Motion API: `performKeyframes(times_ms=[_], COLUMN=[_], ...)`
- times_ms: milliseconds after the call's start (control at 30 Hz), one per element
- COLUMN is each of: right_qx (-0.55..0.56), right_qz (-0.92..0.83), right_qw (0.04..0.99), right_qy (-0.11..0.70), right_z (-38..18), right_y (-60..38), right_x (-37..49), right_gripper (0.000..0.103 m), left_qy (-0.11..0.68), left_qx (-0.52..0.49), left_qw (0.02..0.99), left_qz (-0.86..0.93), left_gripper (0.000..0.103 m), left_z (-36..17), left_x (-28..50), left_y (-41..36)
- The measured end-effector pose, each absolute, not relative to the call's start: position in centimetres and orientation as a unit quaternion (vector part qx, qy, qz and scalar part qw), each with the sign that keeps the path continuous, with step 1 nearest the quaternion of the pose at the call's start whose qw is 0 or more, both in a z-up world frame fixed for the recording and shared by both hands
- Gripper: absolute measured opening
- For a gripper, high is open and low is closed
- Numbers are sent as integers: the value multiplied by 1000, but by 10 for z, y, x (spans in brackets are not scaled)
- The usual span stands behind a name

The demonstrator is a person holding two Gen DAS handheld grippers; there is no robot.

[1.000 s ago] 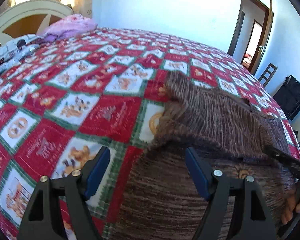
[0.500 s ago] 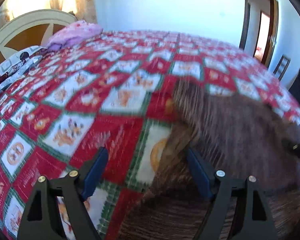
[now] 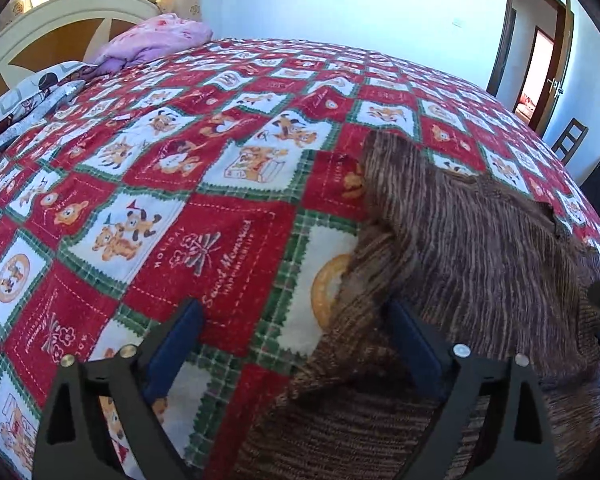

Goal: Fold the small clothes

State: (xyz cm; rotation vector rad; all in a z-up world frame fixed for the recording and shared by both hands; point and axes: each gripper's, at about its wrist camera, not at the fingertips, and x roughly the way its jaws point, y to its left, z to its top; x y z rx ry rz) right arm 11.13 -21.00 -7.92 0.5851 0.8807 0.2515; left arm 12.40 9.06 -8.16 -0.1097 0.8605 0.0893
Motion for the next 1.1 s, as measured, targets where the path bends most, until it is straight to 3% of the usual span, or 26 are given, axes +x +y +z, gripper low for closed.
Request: performKeyframes(times_ms=[200, 233, 267, 333, 533, 633, 700, 733, 933, 1100], right_qx=[383, 379, 369, 324, 137, 14, -42, -48, 85, 17], right_qz=[145, 150, 146, 130, 96, 66, 35, 17, -49, 56], right_qw=[811, 815, 820, 837, 922, 927, 913, 904, 940, 928], right_qy=[418, 413, 412, 421, 350, 368, 403, 424, 328, 367], right_z=[-92, -89, -87, -79, -34, -44, -65, -74, -33, -39], right_y=[-225, -223, -220, -210, -186, -169, -166, -172, -225, -182], right_x=[136, 141, 144, 150, 141, 154, 167, 172, 119, 91], right_gripper=[57, 45, 5, 4, 4, 4, 14, 20, 21, 21], left_qy=[418, 418, 418, 418, 420, 422, 422, 422, 423, 423], left_qx=[-52, -52, -52, -54, -49, -46, -45, -46, -44, -49], left_qw=[906, 906, 906, 906, 905, 905, 904, 904, 904, 904], left_qz=[42, 42, 42, 41, 42, 44, 45, 45, 47, 45], left_gripper=[99, 99, 100, 100, 102, 103, 103, 103, 103, 103], left_z=[-83, -82, -83, -83, -84, -84, -84, -84, -85, -85], left_x=[126, 126, 126, 125, 126, 127, 127, 127, 127, 127], left_y=[92, 91, 91, 91, 89, 88, 88, 89, 89, 89])
